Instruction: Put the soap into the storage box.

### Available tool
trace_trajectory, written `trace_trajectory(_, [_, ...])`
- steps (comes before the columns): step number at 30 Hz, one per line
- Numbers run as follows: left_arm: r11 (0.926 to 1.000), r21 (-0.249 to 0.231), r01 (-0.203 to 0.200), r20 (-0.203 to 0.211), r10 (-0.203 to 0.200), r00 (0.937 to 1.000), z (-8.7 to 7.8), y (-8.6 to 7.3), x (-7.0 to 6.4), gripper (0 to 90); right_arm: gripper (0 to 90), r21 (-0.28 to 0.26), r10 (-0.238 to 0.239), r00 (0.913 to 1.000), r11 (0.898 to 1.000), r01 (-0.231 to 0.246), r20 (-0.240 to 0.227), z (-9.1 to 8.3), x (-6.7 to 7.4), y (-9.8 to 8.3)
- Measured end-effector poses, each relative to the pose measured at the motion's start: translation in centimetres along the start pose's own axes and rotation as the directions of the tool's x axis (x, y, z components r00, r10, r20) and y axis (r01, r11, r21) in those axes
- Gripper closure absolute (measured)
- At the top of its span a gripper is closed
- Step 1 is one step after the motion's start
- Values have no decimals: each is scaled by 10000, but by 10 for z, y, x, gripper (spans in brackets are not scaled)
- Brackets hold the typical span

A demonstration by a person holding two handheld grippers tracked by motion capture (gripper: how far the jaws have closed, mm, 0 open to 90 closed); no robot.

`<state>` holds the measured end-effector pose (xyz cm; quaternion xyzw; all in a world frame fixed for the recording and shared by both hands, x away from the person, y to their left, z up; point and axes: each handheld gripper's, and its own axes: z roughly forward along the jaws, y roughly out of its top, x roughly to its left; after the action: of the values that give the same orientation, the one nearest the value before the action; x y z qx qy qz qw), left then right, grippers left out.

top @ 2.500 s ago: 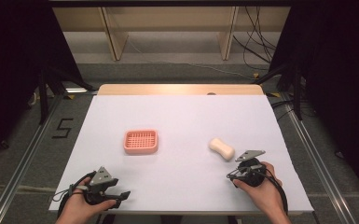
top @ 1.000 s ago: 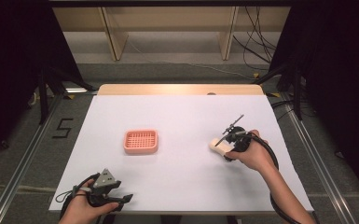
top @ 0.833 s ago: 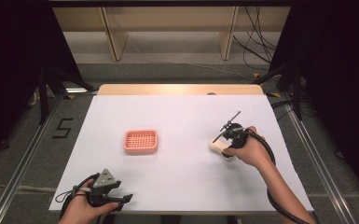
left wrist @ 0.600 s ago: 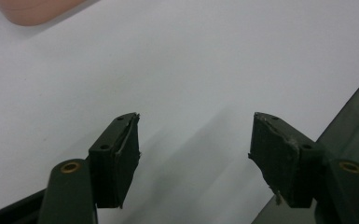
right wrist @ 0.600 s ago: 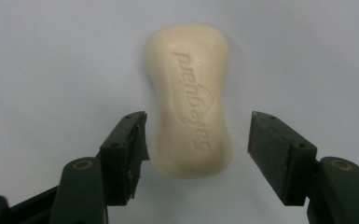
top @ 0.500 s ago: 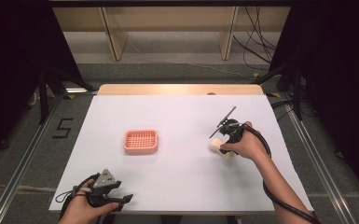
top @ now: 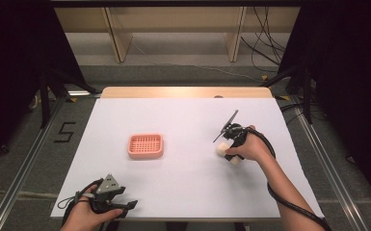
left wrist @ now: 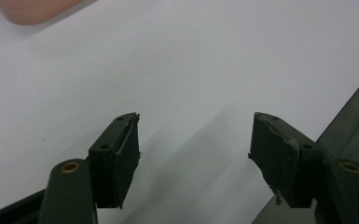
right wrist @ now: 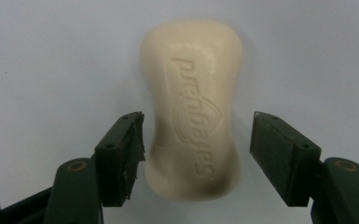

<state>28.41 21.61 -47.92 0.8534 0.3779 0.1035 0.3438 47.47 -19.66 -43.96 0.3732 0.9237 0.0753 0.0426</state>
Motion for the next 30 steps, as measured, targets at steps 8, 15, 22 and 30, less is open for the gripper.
trace_trajectory(8, [10000, 0, -9, 11, 9, 10000, 0, 0, 0, 324, 362, 301, 220, 9997, 9993, -216, -126, 5, 3, 6])
trace_trajectory(15, [10000, -3, 7, -2, -7, 10000, 0, 0, 0, 324, 405, 256, -31, 9999, 9997, 34, -124, 11, 2, 9])
trace_trajectory(22, [10000, 2, 5, 4, -5, 10000, 0, 0, 0, 324, 437, 500, -53, 9999, 9987, 60, -154, 12, 3, 13])
trace_trajectory(30, [10000, 9, 7, 26, -7, 10000, 0, 0, 0, 323, 493, 802, 25, 9999, 9968, -11, -169, 16, 5, 15])
